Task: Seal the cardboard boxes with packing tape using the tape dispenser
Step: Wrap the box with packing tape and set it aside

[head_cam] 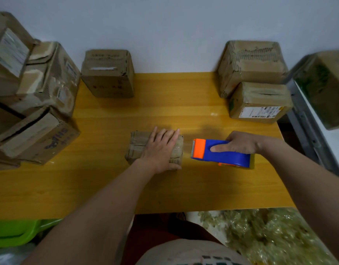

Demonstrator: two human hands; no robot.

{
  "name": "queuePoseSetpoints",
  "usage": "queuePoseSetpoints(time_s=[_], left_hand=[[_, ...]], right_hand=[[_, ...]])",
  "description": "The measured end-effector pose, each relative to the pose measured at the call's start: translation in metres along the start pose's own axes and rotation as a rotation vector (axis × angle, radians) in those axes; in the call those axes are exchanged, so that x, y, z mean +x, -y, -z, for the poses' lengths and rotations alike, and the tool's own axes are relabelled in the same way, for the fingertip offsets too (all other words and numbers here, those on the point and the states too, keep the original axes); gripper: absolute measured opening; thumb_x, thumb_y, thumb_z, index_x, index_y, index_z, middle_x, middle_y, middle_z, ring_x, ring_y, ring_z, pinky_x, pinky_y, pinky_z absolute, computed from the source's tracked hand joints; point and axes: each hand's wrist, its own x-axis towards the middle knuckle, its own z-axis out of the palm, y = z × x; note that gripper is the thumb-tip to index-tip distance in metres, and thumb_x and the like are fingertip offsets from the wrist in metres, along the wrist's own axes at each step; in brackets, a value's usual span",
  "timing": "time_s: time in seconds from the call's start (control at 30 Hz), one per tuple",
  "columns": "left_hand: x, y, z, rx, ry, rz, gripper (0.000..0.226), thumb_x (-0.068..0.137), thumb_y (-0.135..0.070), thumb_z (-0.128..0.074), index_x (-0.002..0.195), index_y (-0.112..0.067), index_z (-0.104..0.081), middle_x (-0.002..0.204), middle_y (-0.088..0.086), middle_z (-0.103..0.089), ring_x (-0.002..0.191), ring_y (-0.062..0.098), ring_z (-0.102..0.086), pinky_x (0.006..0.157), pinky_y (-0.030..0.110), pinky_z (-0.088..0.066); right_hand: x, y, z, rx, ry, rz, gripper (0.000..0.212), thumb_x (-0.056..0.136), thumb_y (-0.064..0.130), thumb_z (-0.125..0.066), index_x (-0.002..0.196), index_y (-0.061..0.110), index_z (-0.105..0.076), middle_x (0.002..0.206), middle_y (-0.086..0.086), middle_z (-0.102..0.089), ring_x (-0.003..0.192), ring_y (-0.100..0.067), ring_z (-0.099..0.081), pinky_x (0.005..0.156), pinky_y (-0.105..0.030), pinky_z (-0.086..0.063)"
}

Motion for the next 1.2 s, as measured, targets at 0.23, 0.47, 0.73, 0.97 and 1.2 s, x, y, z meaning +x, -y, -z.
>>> queuePoseSetpoints(time_s=[0.23,0.47,0.73,0.97,1.2], left_hand=[[0.000,0.002,0.007,-0.019,0.072,-0.010,0.134,0.068,-0.065,-0.072,0.147,-0.020,0.026,0.159,0.000,0.005,0.146,0.025,0.007,0.115,0.047,0.016],[-0.004,-0.003,0.010,-0.007,0.073,0.012,0.129,0.073,-0.061,-0.071,0.147,-0.018,0.026,0.159,0.000,0.005,0.146,0.025,0.005,0.115,0.047,0.016],[-0.007,-0.008,0.008,-0.006,0.068,0.061,0.128,0.074,-0.061,-0.069,0.147,-0.019,0.026,0.159,0.002,0.002,0.146,0.028,0.003,0.116,0.048,0.015],[-0.003,-0.018,0.005,-0.046,0.020,0.222,0.126,0.074,-0.058,-0.072,0.148,-0.018,0.022,0.160,0.004,-0.002,0.147,0.029,-0.002,0.115,0.046,0.011],[-0.017,-0.008,0.000,-0.169,-0.061,0.177,0.133,0.069,-0.062,-0.073,0.148,-0.015,0.022,0.159,0.008,0.021,0.144,0.023,0.024,0.113,0.037,0.019]], right_hand=[[0.000,-0.003,0.004,-0.059,0.058,-0.034,0.056,0.073,0.063,-0.065,0.094,0.011,-0.067,0.086,-0.007,-0.073,0.077,-0.021,-0.067,0.079,-0.034,-0.052],[0.014,0.011,-0.003,-0.199,0.037,-0.125,0.053,0.073,0.066,-0.065,0.085,0.015,-0.059,0.088,-0.007,-0.064,0.084,-0.025,-0.060,0.081,-0.036,-0.046],[0.024,0.041,-0.033,-0.841,-0.402,-0.125,0.037,0.086,0.059,-0.054,0.088,0.022,-0.057,0.075,0.004,-0.052,0.080,-0.020,-0.054,0.060,-0.029,-0.035],[0.027,0.002,-0.053,-0.474,-0.732,-0.132,0.053,0.088,0.065,-0.043,0.071,0.015,-0.046,0.082,-0.009,-0.062,0.080,-0.030,-0.062,0.060,-0.031,-0.037],[0.058,-0.026,-0.104,-0.266,-0.483,-0.252,0.051,0.098,0.038,-0.039,0.129,-0.002,-0.041,0.129,-0.020,-0.056,0.120,-0.034,-0.054,0.098,-0.042,-0.038]])
